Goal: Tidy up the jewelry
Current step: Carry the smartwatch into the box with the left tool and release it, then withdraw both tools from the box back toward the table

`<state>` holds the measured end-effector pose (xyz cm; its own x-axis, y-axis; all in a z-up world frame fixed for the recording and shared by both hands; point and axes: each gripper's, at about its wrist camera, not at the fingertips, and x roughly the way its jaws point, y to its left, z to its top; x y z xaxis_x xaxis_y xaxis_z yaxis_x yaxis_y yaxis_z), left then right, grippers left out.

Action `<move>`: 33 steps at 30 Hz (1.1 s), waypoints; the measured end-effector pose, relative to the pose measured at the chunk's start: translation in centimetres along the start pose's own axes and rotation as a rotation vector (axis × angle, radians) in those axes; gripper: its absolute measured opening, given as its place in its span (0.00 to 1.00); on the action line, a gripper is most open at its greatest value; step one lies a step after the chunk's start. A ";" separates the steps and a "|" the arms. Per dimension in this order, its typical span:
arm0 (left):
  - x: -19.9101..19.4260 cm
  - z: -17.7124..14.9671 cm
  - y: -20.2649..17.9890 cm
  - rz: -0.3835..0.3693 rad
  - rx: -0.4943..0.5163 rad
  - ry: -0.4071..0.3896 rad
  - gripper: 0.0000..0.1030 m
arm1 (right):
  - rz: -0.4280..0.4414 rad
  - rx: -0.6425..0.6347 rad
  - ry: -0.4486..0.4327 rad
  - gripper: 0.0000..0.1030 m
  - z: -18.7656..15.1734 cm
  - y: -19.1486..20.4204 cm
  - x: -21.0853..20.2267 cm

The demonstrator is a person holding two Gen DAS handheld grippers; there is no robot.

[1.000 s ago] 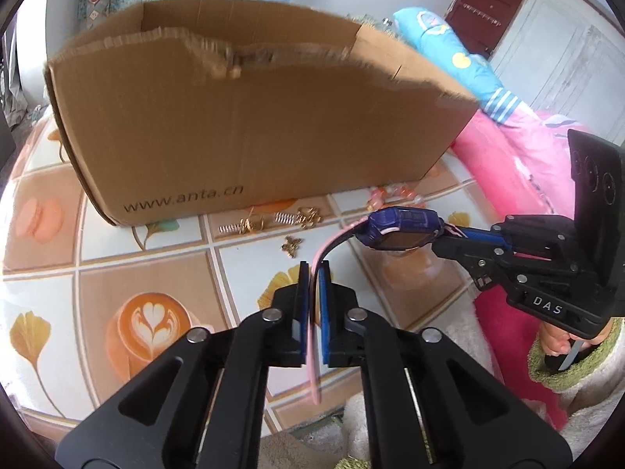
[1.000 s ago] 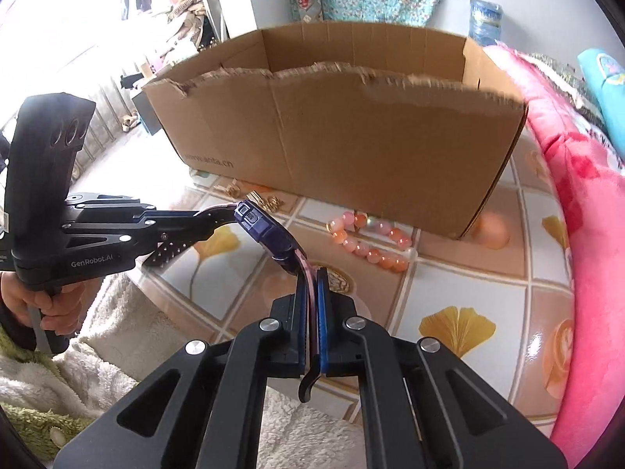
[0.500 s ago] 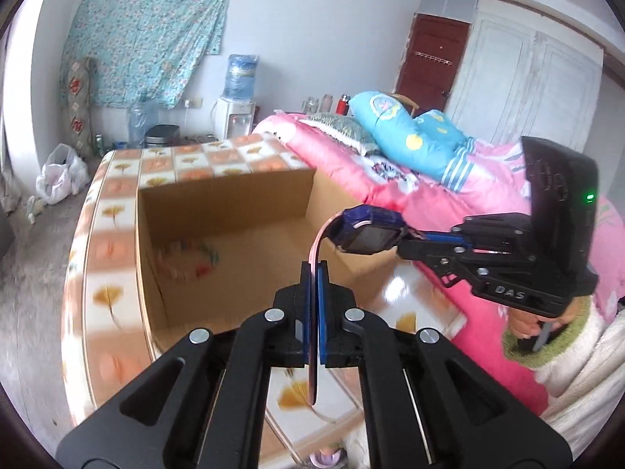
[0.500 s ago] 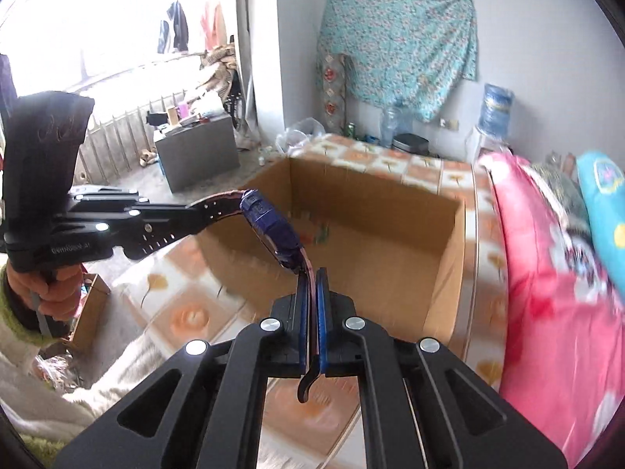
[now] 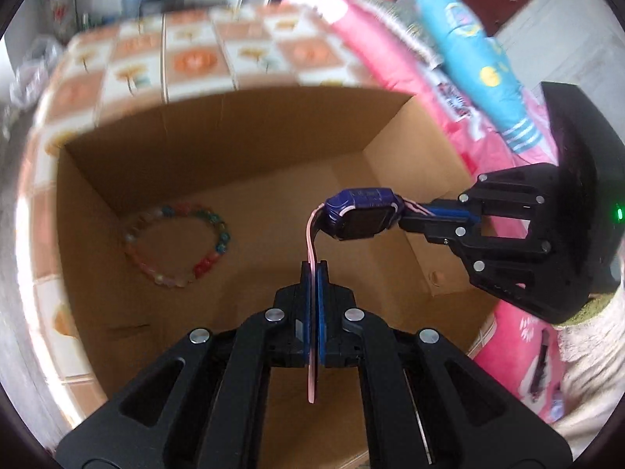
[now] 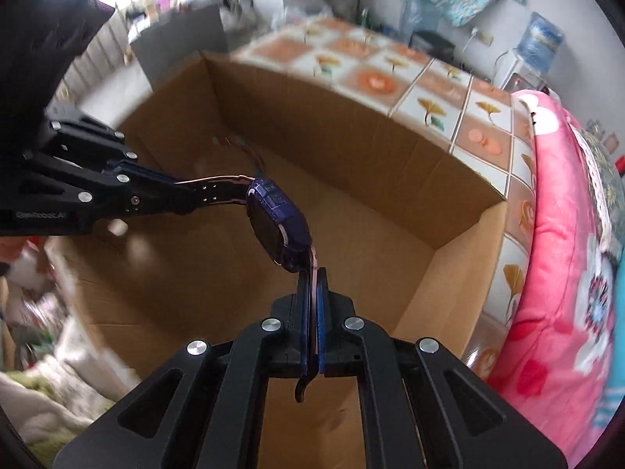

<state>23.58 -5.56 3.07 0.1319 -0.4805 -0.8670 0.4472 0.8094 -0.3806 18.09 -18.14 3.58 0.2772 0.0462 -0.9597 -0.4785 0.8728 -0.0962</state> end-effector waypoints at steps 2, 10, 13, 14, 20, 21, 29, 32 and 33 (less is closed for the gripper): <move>1.2 0.7 0.6 -0.014 -0.039 0.045 0.02 | -0.018 -0.042 0.055 0.04 0.8 -0.2 1.5; 4.4 1.8 2.8 -0.053 -0.199 0.136 0.02 | -0.102 -0.084 0.171 0.08 3.4 -1.5 5.0; 4.5 2.0 3.2 -0.063 -0.221 0.135 0.04 | -0.119 -0.085 0.149 0.09 4.2 -1.7 4.9; 4.4 2.1 3.2 -0.060 -0.219 0.128 0.04 | -0.120 -0.082 0.141 0.10 4.4 -1.7 4.8; 3.2 1.9 3.3 -0.043 -0.191 0.088 0.05 | -0.149 -0.051 0.095 0.32 5.0 -2.5 3.7; 2.8 1.8 3.1 -0.039 -0.180 0.075 0.06 | -0.143 -0.038 0.084 0.34 5.1 -2.7 3.2; -3.4 -0.5 0.0 0.012 -0.055 -0.099 0.11 | -0.079 0.066 -0.071 0.35 4.3 -3.4 -3.0; -7.9 -3.0 -1.7 0.034 0.015 -0.224 0.20 | -0.032 0.103 -0.204 0.35 2.4 -2.7 -7.3; -9.5 -4.1 -2.0 0.042 0.039 -0.270 0.26 | -0.005 0.123 -0.268 0.36 1.2 -2.4 -9.1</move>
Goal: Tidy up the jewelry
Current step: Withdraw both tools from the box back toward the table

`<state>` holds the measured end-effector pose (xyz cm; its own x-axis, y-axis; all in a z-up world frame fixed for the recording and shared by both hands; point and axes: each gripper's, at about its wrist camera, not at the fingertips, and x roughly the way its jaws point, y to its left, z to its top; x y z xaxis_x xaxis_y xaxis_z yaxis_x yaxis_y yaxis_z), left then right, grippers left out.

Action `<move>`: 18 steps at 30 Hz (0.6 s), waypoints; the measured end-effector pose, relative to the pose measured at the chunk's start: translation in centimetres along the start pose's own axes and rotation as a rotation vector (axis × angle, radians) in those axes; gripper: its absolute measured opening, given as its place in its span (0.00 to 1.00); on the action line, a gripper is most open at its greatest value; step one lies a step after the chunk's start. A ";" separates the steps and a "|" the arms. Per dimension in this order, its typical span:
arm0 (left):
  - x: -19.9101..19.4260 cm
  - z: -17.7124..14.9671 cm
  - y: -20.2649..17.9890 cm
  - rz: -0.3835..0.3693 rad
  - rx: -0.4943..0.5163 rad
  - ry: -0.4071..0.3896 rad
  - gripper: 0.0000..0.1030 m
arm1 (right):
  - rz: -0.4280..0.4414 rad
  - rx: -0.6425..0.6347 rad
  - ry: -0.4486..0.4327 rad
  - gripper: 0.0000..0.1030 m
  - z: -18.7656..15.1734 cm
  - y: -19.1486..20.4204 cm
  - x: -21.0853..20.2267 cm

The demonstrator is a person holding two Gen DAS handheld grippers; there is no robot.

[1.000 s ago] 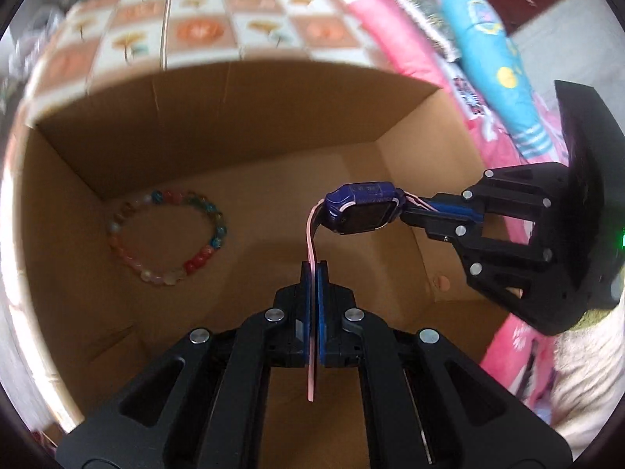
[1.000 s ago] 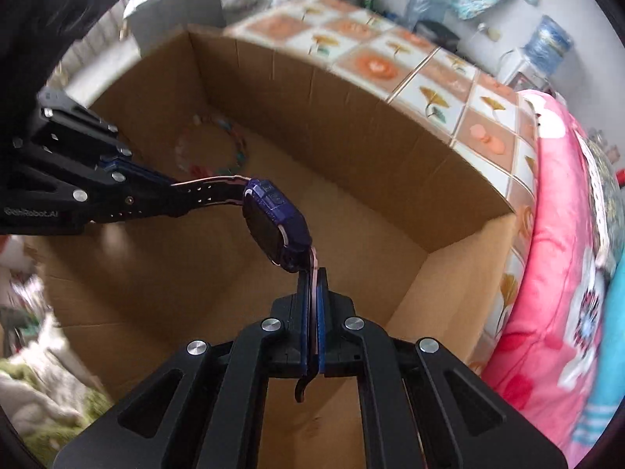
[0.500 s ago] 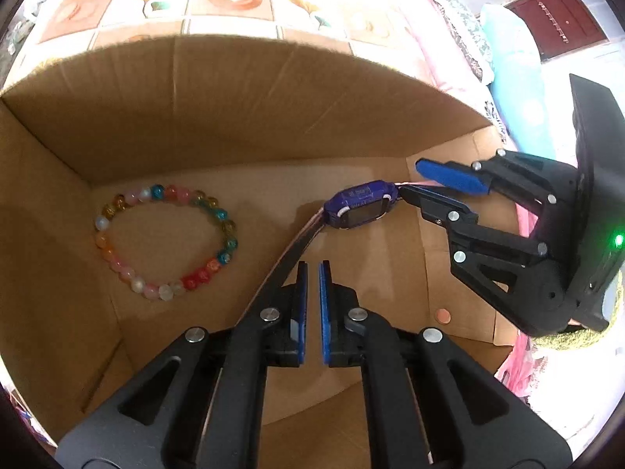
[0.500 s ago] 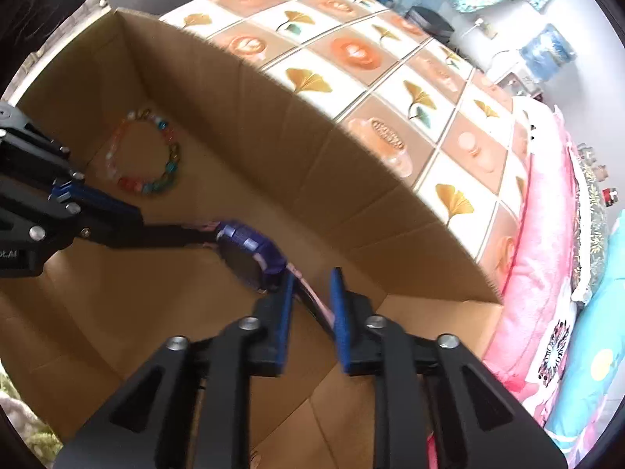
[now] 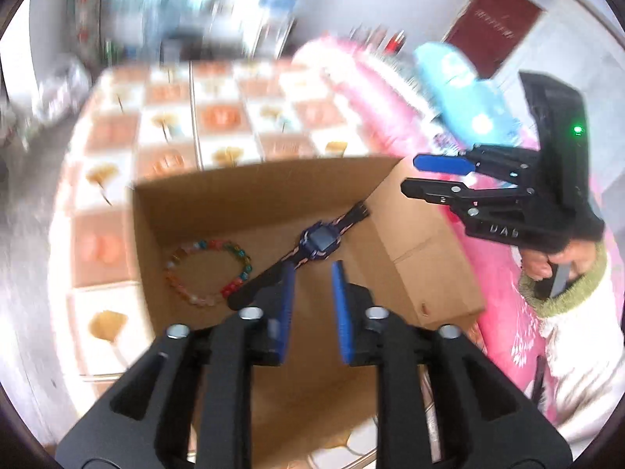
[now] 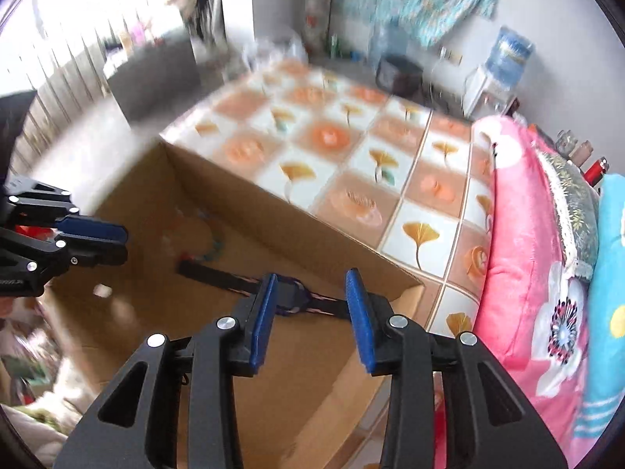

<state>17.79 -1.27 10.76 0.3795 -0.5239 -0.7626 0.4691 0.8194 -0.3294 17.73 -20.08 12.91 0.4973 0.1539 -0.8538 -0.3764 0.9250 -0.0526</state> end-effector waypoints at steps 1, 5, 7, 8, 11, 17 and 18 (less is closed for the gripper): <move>-1.9 -0.7 -0.5 0.011 0.021 -0.051 0.31 | 0.020 0.021 -0.044 0.42 -0.4 -0.5 -1.3; -8.5 -5.0 -1.4 0.048 0.052 -0.243 0.46 | 0.133 0.120 -0.224 0.47 -6.0 2.0 -7.5; -10.3 -7.8 -1.3 0.076 0.022 -0.320 0.51 | 0.171 0.151 -0.256 0.47 -8.2 2.7 -8.0; -10.8 -9.5 -1.1 0.088 -0.001 -0.354 0.52 | 0.192 0.166 -0.272 0.47 -9.8 3.1 -8.4; -9.9 -13.2 -0.4 0.114 -0.079 -0.378 0.55 | 0.258 0.233 -0.265 0.47 -13.8 5.1 -7.5; -5.1 -18.1 0.5 0.217 -0.160 -0.263 0.56 | 0.192 0.286 -0.152 0.47 -17.6 9.6 -2.0; -4.4 -18.6 0.7 0.234 -0.163 -0.246 0.56 | 0.176 0.294 -0.128 0.47 -17.5 10.2 -0.8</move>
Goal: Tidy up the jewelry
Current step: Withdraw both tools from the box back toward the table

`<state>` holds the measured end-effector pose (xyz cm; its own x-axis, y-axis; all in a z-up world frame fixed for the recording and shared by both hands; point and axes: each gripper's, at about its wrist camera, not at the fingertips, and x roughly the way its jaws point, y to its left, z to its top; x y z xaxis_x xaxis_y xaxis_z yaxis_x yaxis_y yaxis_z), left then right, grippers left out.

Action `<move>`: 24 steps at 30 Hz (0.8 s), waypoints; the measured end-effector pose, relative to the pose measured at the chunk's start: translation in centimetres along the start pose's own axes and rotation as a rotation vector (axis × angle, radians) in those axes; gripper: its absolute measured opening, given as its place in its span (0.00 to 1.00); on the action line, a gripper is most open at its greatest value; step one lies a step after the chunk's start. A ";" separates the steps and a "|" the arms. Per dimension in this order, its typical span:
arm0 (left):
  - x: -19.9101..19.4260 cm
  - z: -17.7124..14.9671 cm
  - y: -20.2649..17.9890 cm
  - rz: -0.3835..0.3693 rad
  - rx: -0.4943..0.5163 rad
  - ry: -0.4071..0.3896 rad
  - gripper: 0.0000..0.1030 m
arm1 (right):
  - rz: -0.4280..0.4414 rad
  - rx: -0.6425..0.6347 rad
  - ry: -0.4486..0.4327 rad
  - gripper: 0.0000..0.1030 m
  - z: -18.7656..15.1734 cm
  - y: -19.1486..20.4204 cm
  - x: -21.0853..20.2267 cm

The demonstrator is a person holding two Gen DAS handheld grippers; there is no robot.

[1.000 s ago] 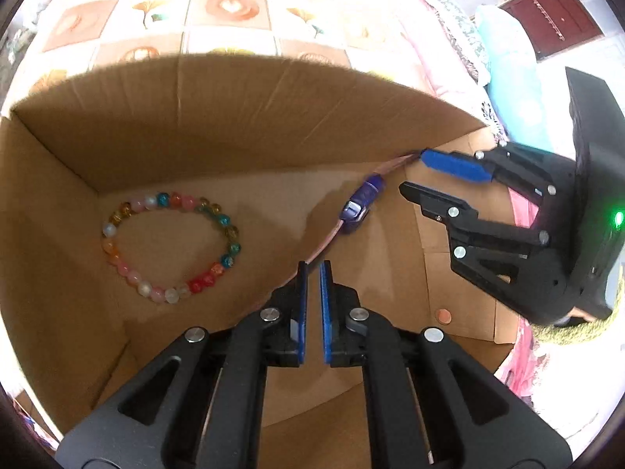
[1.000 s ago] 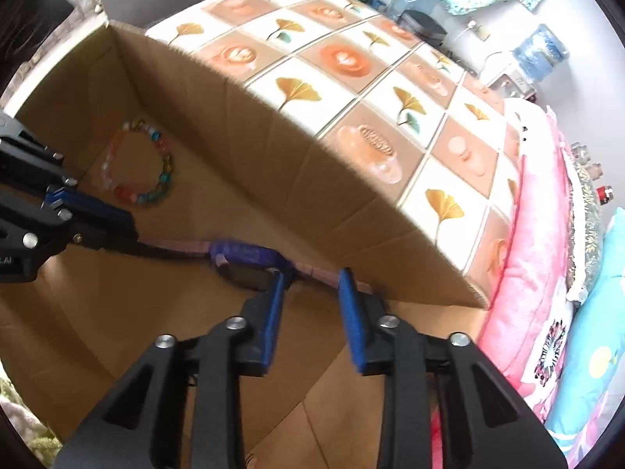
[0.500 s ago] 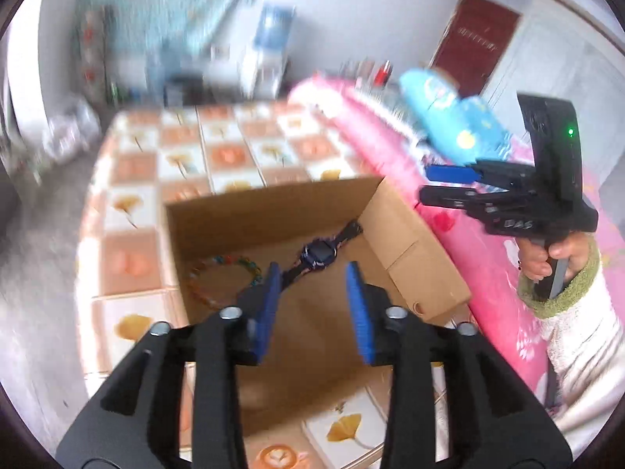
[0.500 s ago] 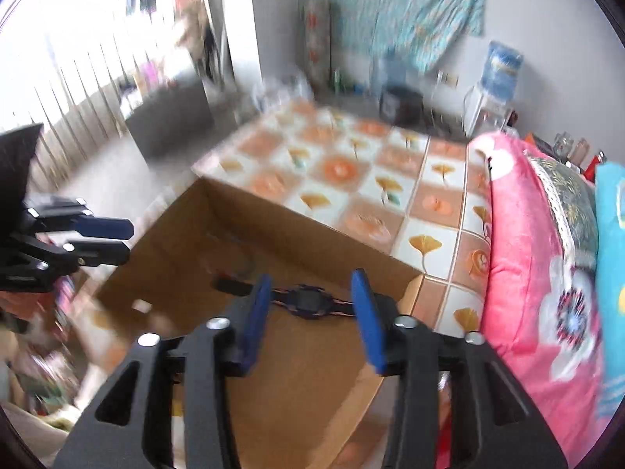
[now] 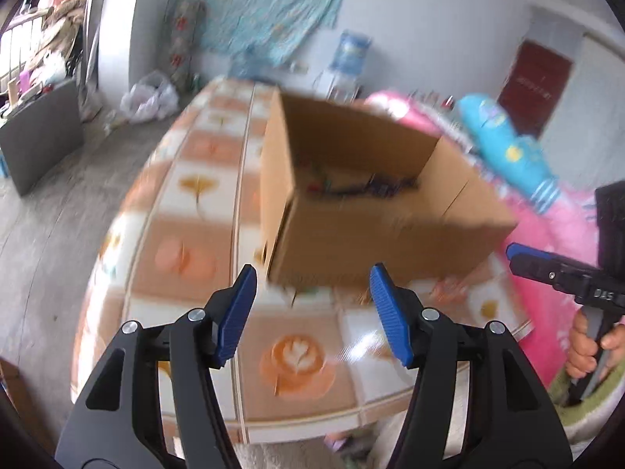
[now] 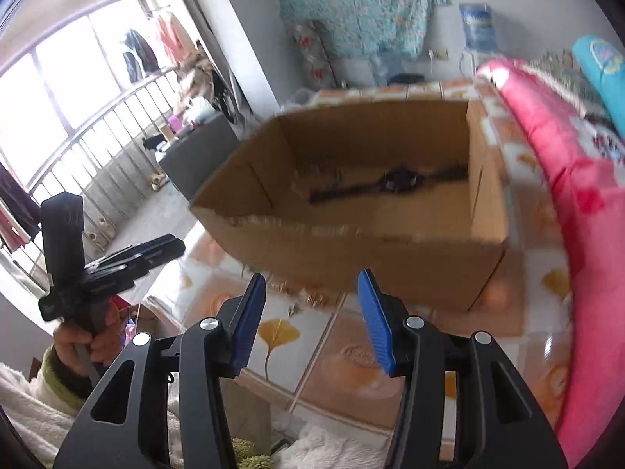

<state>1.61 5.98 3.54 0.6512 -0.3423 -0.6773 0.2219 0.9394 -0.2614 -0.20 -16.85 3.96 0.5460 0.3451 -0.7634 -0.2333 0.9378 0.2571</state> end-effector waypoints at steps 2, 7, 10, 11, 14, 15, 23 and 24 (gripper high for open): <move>1.1 -0.6 0.3 0.013 0.001 0.031 0.56 | -0.006 0.018 0.009 0.47 0.3 0.3 1.4; 3.0 1.2 0.9 0.047 0.019 0.019 0.56 | -0.037 0.110 -0.004 0.47 1.6 -0.7 3.4; 3.8 2.5 1.4 0.077 -0.014 -0.020 0.57 | -0.008 0.157 -0.030 0.47 2.2 -1.5 3.5; 4.0 2.9 1.5 0.080 -0.026 -0.029 0.57 | -0.013 0.161 -0.037 0.47 2.3 -1.6 3.5; 4.3 2.8 1.3 0.085 -0.026 -0.040 0.58 | -0.042 0.130 -0.032 0.47 1.7 -1.2 3.3; 4.4 2.4 1.1 0.080 -0.020 -0.033 0.61 | -0.050 0.110 -0.023 0.47 1.1 -0.9 3.2; 5.9 -3.5 -1.4 0.130 0.124 0.119 0.73 | -0.265 0.049 0.028 0.85 -4.2 -0.9 0.9; 6.2 -4.0 -1.6 0.143 0.140 0.138 0.75 | -0.292 0.050 0.041 0.85 -4.7 -1.1 0.7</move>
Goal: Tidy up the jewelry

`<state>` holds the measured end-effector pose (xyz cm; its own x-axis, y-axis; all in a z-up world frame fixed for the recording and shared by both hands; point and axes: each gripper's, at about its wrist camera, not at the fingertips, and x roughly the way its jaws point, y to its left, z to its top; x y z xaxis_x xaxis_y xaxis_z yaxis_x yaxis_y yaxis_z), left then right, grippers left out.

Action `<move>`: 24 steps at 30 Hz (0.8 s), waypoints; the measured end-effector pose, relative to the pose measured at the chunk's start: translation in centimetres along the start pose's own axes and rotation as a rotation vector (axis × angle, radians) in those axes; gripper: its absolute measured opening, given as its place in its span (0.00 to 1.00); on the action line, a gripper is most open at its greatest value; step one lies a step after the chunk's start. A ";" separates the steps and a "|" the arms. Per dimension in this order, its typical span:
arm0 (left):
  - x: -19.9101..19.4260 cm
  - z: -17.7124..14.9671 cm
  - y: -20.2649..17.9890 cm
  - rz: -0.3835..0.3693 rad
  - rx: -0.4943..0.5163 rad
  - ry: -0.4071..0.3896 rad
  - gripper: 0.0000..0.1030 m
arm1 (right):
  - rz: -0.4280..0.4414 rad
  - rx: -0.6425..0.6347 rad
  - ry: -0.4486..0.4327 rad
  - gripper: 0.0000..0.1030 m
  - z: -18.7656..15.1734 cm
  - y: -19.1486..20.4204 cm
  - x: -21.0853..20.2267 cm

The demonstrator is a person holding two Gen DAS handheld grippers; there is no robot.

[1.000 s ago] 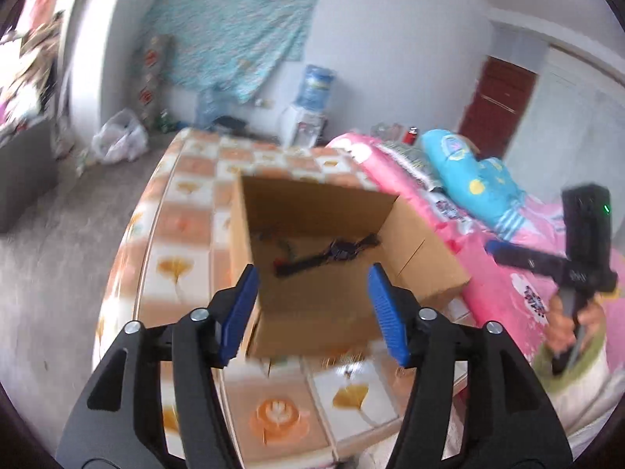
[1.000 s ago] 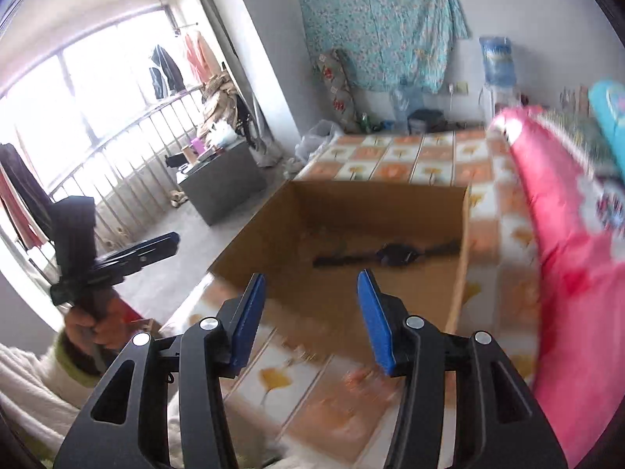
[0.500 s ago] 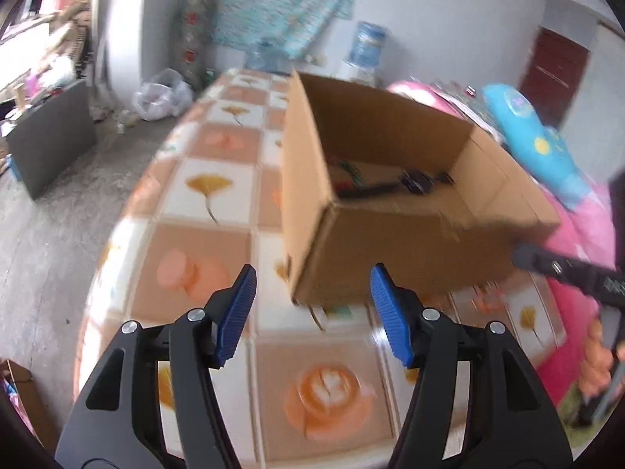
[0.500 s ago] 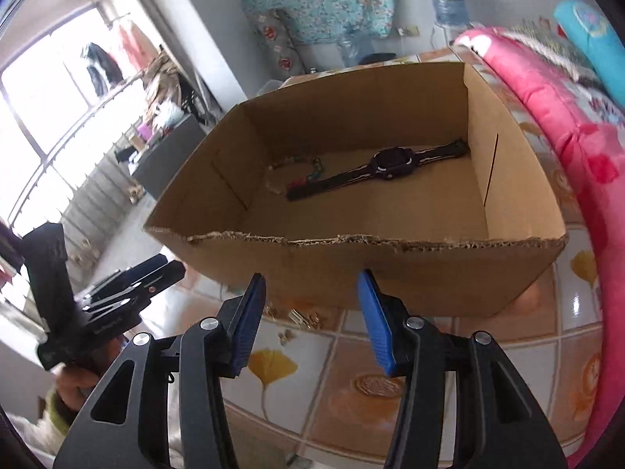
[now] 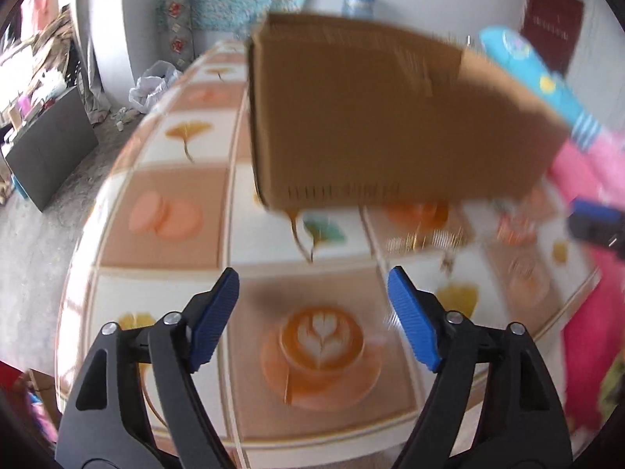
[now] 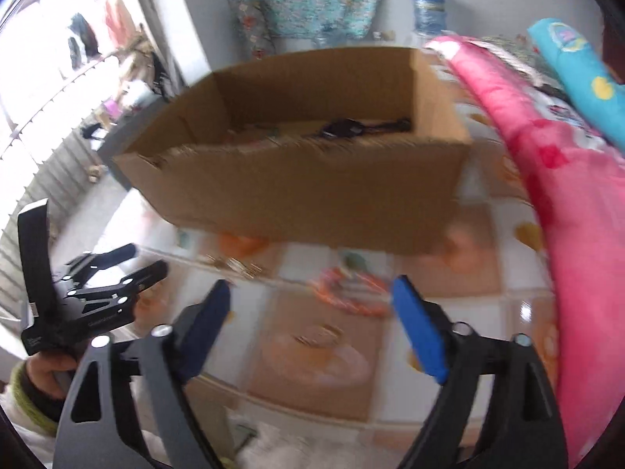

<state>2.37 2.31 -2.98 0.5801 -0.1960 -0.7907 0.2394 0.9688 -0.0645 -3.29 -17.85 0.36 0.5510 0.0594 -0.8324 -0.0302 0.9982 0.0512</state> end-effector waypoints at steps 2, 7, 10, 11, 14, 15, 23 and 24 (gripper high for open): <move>0.2 -0.6 -1.0 0.055 0.069 0.000 0.80 | -0.054 -0.020 0.031 0.86 -0.7 -0.4 0.0; 0.3 -0.7 -1.5 0.094 0.093 -0.004 0.92 | -0.275 -0.086 0.025 0.90 -1.2 -0.6 -0.2; 0.4 -0.6 -1.0 0.074 0.055 0.006 0.92 | -0.324 -0.142 -0.023 0.92 -1.0 -0.1 -1.1; 0.3 -0.7 -1.1 0.079 0.063 -0.001 0.92 | -0.332 -0.153 -0.044 0.92 -0.9 0.1 -1.6; 0.2 -0.8 -1.2 0.078 0.073 -0.004 0.93 | -0.344 -0.153 -0.151 0.93 -0.6 0.3 -3.8; 0.3 -0.7 -1.1 0.073 0.069 0.006 0.93 | -0.318 -0.151 -0.206 0.93 -0.5 0.4 -4.8; 0.5 -0.2 -1.0 0.074 0.067 0.031 0.93 | -0.154 -0.212 -0.199 0.93 -1.8 1.4 -3.4; 0.4 -0.3 -1.1 0.073 0.064 0.030 0.93 | -0.121 -0.193 -0.190 0.93 -2.1 1.7 -3.2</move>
<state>2.05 1.24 -3.40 0.5744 -0.1198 -0.8098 0.2474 0.9684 0.0323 -6.89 -16.30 1.92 0.7062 -0.0440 -0.7066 -0.1026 0.9812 -0.1636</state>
